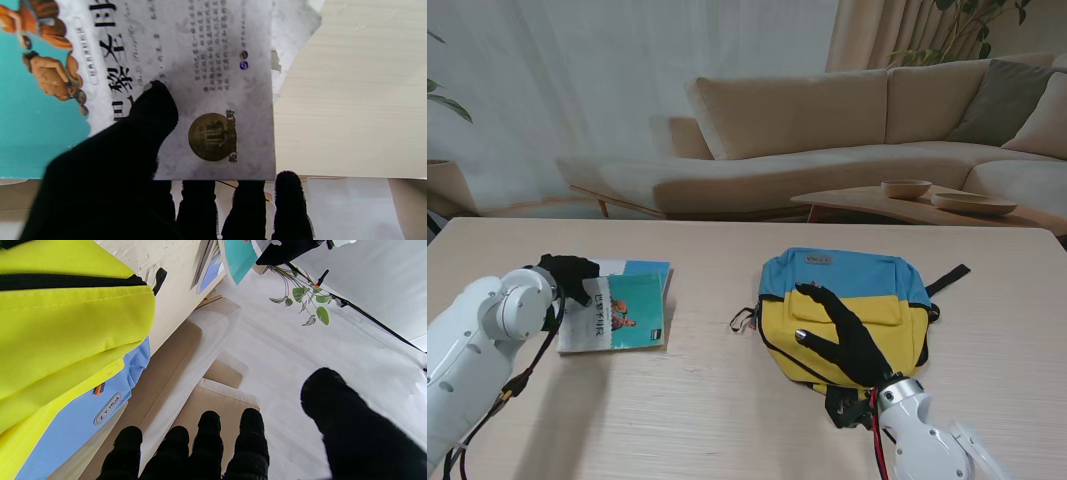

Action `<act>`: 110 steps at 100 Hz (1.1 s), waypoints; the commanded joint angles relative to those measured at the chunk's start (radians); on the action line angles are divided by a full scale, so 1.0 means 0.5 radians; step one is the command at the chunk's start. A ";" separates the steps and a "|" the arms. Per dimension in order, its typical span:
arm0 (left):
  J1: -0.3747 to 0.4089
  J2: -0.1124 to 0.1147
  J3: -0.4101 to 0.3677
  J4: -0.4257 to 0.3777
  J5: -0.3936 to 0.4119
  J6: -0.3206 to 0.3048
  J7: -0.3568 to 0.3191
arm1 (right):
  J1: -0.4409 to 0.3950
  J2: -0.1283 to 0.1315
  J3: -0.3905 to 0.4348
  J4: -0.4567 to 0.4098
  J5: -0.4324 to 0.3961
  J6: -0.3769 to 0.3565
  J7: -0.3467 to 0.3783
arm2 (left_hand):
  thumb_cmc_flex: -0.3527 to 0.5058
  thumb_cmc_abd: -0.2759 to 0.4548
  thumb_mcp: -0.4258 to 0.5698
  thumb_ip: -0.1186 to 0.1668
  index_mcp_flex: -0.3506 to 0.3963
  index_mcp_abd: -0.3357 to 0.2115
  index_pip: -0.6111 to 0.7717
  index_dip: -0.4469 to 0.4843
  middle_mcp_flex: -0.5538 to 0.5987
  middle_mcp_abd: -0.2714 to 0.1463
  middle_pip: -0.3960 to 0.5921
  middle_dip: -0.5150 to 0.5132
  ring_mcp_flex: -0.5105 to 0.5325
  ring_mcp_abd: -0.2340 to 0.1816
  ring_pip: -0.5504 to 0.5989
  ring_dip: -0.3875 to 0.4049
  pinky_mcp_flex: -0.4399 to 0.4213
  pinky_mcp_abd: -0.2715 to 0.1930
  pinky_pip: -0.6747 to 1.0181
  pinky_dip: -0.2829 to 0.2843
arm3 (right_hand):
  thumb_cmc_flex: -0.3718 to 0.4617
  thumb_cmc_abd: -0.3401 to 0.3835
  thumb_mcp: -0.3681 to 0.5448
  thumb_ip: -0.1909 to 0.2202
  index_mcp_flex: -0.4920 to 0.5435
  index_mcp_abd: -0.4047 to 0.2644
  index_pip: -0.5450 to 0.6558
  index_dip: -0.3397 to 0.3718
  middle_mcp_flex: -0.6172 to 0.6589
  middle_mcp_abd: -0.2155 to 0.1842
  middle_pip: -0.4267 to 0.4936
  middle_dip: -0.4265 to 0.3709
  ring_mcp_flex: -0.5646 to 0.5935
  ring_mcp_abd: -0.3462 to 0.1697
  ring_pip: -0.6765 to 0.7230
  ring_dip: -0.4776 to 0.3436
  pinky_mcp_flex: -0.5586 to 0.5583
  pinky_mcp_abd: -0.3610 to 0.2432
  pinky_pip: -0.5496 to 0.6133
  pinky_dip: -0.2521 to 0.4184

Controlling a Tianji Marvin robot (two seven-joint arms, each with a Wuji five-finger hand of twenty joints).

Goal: Pack books into the school bag then zip close the school bag

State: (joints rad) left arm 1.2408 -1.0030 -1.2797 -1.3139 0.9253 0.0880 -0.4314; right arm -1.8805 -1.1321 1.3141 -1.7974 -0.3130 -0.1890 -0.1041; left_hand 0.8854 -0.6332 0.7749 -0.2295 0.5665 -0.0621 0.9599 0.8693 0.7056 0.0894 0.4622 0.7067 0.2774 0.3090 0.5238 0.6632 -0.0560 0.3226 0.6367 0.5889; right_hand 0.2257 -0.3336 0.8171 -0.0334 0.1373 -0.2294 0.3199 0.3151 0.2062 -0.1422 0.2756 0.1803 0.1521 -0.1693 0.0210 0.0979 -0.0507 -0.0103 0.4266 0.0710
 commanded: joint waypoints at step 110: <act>0.761 -0.015 -0.509 -1.348 -0.682 -0.047 -0.253 | 0.074 -0.029 -0.086 -0.006 0.152 0.068 0.059 | 0.295 0.358 0.007 0.278 0.141 -0.248 0.163 0.759 0.686 0.083 0.500 0.711 0.758 0.226 0.787 0.346 0.327 0.264 0.954 0.111 | 0.151 -0.258 0.343 0.122 0.000 0.026 0.257 -0.046 -0.018 0.046 0.294 0.118 -0.015 0.052 0.330 0.139 -0.032 -0.034 0.632 0.062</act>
State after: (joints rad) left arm 1.6152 -0.9965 -1.5474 -1.9596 0.5960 0.0664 -0.5568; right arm -1.8449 -1.1365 1.2849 -1.8019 -0.2375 -0.1568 -0.0878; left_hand 0.9474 -0.6000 0.7059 -0.2084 0.5665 -0.0724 0.9169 1.1281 0.9875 0.1429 0.5535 1.0196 0.6225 0.3872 0.8871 0.8142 0.1091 0.4085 1.0534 0.6180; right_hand 0.3041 -0.4348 0.9870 0.0567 0.1373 -0.2266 0.4251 0.3050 0.2062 -0.1403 0.3954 0.2239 0.1521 -0.1439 0.1493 0.1471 -0.0536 -0.0065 0.6990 0.0761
